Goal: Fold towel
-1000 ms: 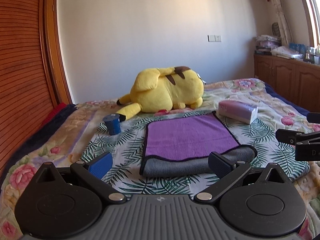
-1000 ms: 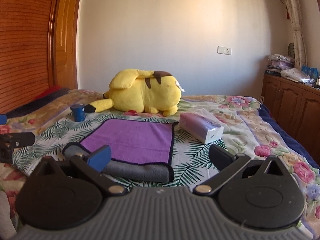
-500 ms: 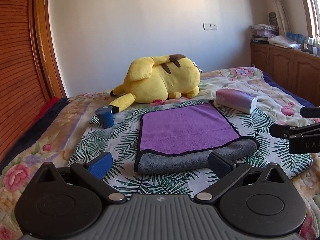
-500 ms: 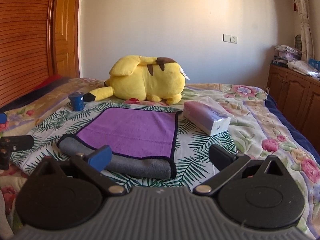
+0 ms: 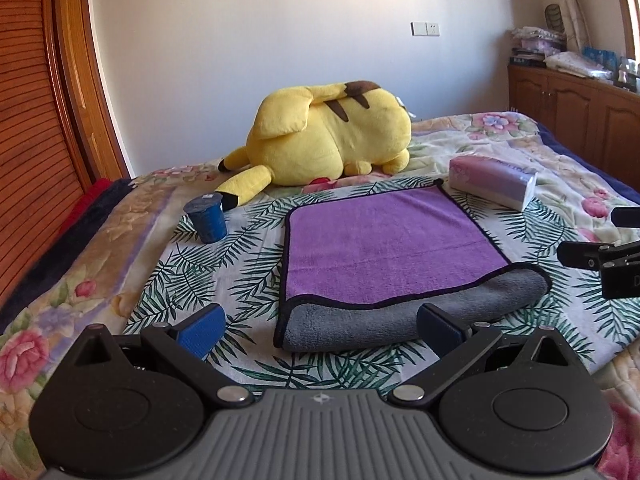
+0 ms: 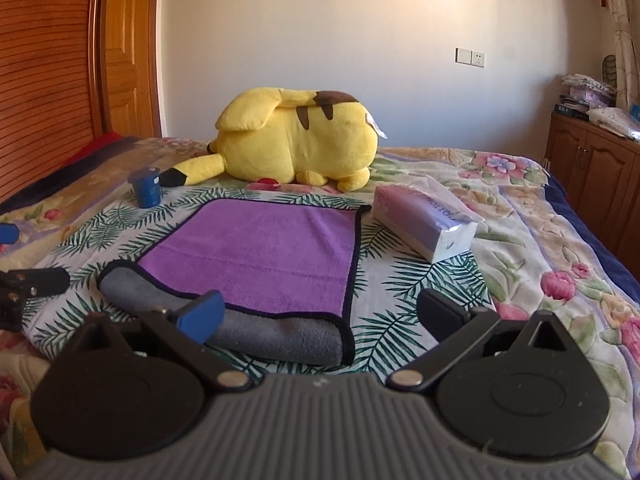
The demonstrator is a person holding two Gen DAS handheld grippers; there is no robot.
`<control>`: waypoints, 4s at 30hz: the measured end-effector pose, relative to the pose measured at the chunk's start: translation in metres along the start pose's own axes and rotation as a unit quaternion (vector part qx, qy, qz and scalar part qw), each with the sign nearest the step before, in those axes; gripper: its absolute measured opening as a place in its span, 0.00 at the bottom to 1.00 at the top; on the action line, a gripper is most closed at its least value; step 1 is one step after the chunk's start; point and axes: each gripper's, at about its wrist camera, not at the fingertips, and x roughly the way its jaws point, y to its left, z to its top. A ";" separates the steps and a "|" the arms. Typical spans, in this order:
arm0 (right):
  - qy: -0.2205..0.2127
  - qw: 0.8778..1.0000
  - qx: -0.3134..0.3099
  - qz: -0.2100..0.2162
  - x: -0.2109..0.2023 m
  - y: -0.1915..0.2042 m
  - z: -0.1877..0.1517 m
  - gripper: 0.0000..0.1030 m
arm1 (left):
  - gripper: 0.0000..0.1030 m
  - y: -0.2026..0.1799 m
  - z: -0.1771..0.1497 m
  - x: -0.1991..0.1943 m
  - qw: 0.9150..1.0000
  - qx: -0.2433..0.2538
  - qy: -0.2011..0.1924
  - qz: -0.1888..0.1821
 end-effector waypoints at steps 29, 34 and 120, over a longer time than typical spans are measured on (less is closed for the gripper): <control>0.065 0.998 0.004 0.025 0.064 -0.014 -0.005 0.81 | 0.77 0.025 0.008 0.082 0.998 -0.010 0.055 -0.027; 0.075 0.997 0.005 0.031 0.072 -0.016 -0.007 0.78 | 0.69 0.029 0.008 0.094 0.997 -0.013 0.063 -0.042; 0.097 0.991 0.000 0.093 0.088 -0.028 0.003 0.03 | 0.00 0.038 0.012 0.099 0.996 -0.028 0.024 -0.086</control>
